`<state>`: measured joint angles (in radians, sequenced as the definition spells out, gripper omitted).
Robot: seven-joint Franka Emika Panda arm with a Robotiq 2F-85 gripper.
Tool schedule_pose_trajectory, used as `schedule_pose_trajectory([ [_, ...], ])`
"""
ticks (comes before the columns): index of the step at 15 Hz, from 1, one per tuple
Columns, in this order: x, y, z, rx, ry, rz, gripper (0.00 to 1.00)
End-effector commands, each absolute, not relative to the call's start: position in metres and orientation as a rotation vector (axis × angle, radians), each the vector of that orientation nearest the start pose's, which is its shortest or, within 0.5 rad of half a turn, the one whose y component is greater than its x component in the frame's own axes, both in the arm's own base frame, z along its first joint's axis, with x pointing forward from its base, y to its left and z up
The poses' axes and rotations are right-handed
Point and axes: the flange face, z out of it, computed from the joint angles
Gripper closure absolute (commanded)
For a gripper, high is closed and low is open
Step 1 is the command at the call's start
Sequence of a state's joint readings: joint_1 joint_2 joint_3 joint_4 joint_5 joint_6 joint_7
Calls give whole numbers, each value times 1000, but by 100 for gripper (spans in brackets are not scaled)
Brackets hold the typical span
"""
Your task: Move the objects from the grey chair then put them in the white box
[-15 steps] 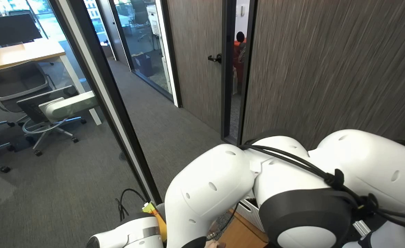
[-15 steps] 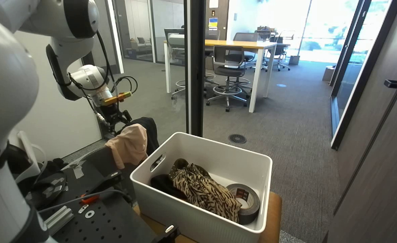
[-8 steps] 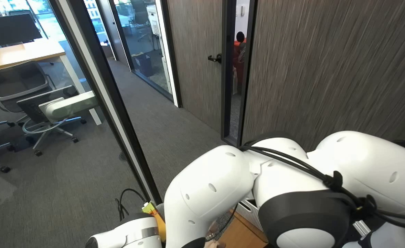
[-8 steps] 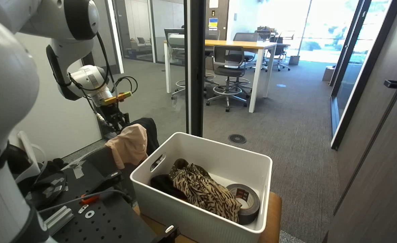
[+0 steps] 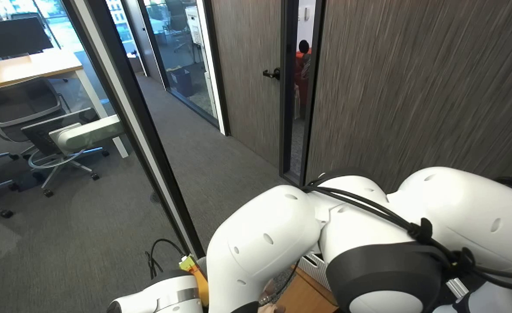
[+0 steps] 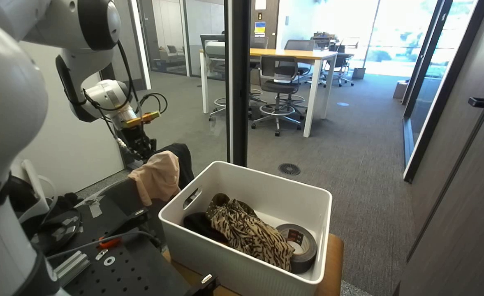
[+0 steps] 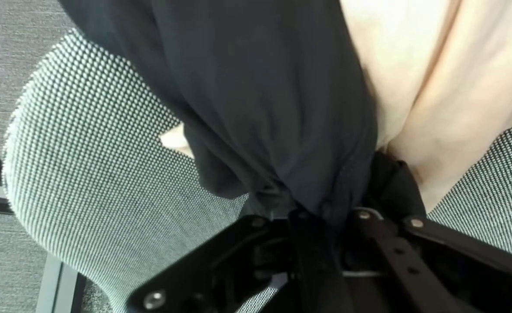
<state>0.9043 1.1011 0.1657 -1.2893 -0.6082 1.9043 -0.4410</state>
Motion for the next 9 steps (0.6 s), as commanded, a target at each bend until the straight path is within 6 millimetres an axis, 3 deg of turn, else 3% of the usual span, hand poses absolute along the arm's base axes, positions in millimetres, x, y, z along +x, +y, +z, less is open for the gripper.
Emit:
schedule_pose_trajectory([
  [1,418,511,29,1655,2041,-488,91],
  [3,439,491,27,1688,2033,-528,91],
  [5,465,471,41,1772,2045,-546,92],
  [9,495,440,75,1907,2046,-596,92],
])
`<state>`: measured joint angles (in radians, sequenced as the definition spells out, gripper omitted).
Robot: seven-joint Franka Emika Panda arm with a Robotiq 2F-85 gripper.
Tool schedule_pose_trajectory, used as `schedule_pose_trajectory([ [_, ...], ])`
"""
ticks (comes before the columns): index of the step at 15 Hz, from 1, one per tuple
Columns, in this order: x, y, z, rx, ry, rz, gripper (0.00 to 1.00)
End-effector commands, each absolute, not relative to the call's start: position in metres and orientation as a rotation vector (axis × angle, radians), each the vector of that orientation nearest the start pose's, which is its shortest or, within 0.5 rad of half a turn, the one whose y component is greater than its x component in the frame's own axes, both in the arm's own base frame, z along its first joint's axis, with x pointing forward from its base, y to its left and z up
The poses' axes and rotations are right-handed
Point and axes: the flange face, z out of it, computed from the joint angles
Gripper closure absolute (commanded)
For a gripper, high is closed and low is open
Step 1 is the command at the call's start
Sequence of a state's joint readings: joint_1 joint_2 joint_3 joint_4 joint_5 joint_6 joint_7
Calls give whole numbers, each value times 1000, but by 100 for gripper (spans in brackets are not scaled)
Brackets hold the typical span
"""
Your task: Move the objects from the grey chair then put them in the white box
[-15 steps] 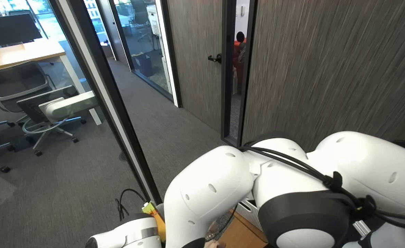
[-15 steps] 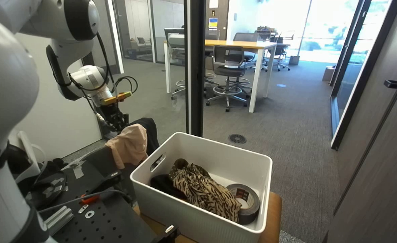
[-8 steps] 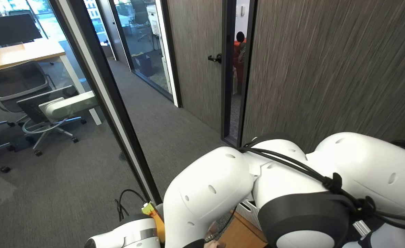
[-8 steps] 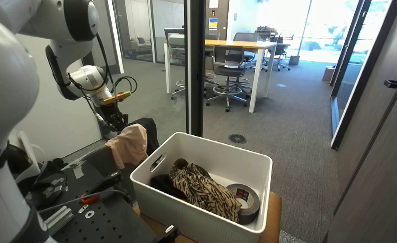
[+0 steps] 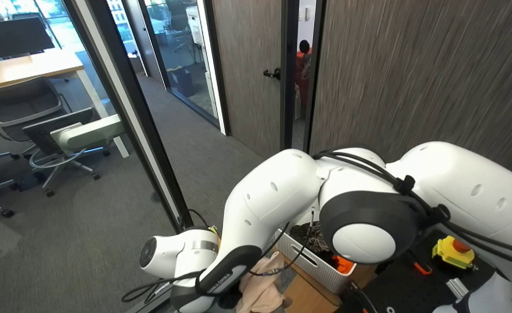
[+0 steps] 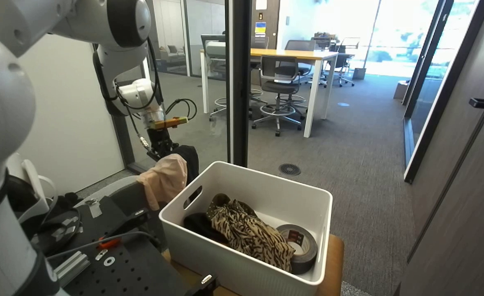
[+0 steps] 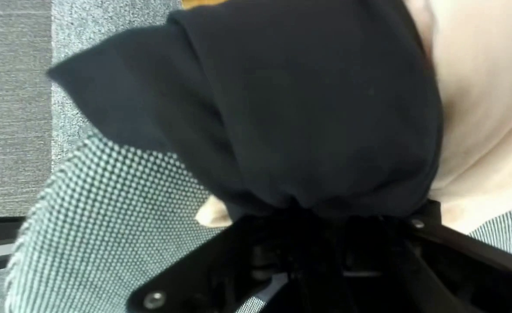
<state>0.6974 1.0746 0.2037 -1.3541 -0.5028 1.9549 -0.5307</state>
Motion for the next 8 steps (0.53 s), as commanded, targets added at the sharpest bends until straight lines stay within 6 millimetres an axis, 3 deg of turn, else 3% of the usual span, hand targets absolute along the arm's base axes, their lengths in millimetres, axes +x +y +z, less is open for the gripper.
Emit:
schedule_pose_trajectory([
  [1,500,435,87,1937,2051,-599,92],
  [5,520,415,136,2044,2091,-624,92],
  [8,532,407,188,2122,2119,-614,92],
])
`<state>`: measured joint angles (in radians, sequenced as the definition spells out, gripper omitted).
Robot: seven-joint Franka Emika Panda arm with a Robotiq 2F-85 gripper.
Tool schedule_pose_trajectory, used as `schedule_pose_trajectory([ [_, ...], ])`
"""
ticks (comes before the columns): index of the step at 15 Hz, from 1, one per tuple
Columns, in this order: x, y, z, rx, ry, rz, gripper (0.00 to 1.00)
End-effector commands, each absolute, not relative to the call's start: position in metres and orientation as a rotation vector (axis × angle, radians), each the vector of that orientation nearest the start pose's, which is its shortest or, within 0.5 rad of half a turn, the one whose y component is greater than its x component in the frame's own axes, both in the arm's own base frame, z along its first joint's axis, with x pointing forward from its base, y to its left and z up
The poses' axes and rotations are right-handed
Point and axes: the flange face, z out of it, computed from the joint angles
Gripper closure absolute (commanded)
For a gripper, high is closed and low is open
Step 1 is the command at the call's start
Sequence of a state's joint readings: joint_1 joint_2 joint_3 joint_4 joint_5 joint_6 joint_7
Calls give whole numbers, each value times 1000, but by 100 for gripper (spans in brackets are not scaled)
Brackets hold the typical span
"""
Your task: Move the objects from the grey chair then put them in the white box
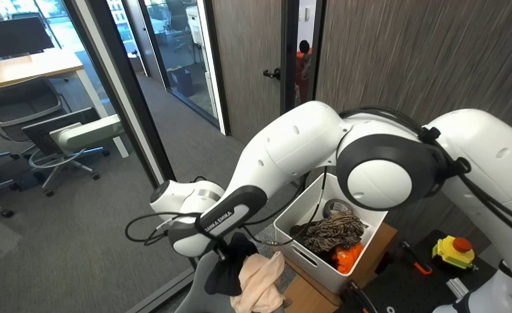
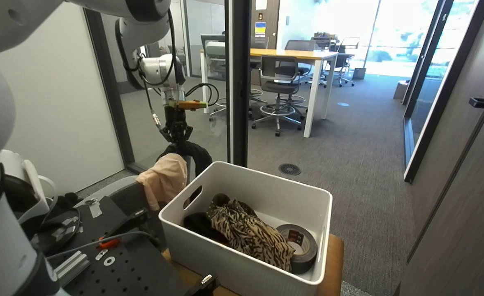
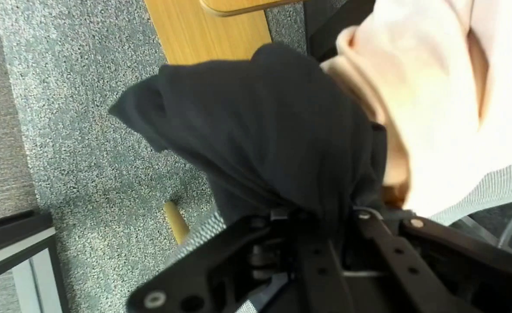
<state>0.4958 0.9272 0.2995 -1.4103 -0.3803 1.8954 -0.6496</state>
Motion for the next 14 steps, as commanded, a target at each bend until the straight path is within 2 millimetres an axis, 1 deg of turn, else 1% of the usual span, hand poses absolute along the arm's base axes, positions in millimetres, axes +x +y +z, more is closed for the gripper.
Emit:
schedule_pose_trajectory([
  [1,540,399,207,2135,2111,-615,92],
  [2,545,388,227,2148,2092,-611,92],
  [5,563,345,284,2216,2000,-624,92],
  [8,569,301,330,2339,1864,-657,92],
  [10,567,273,352,2421,1764,-665,92],
  [11,565,256,363,2470,1714,-664,92],
  [12,563,242,369,2516,1665,-668,92],
  [14,559,206,379,2625,1556,-650,92],
])
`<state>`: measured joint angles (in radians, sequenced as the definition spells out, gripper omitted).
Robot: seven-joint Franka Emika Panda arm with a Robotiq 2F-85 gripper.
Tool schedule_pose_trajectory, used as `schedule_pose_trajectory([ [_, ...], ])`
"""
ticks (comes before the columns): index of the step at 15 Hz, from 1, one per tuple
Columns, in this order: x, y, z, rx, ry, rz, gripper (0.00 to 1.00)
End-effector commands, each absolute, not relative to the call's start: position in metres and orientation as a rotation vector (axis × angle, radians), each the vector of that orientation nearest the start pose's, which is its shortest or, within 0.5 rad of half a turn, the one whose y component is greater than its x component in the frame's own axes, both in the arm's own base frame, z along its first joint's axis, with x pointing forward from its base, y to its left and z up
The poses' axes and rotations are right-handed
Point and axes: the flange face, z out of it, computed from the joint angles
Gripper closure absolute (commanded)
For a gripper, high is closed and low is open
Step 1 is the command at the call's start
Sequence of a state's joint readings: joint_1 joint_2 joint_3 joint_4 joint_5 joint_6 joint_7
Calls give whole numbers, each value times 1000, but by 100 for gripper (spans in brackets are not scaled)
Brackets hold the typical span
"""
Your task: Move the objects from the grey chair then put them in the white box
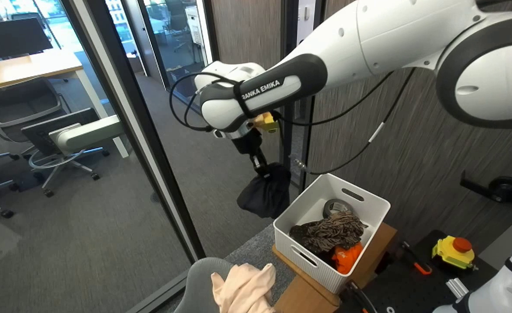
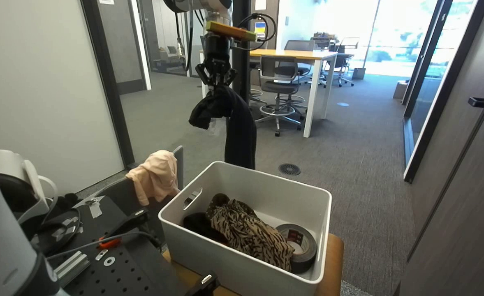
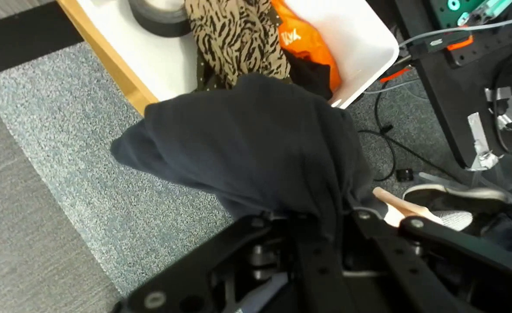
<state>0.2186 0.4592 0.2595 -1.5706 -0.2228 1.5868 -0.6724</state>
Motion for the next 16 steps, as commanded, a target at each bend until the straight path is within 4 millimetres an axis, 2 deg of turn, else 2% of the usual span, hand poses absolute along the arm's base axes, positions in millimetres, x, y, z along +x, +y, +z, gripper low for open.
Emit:
schedule_pose_trajectory([
  [1,558,191,381,-2691,-1510,644,92],
  [4,554,143,383,-2778,-1316,563,92],
  [7,546,94,375,-2837,-1137,470,92],
  [12,545,8,336,-2907,-889,388,92],
  [16,546,-49,296,-2905,-716,403,92],
])
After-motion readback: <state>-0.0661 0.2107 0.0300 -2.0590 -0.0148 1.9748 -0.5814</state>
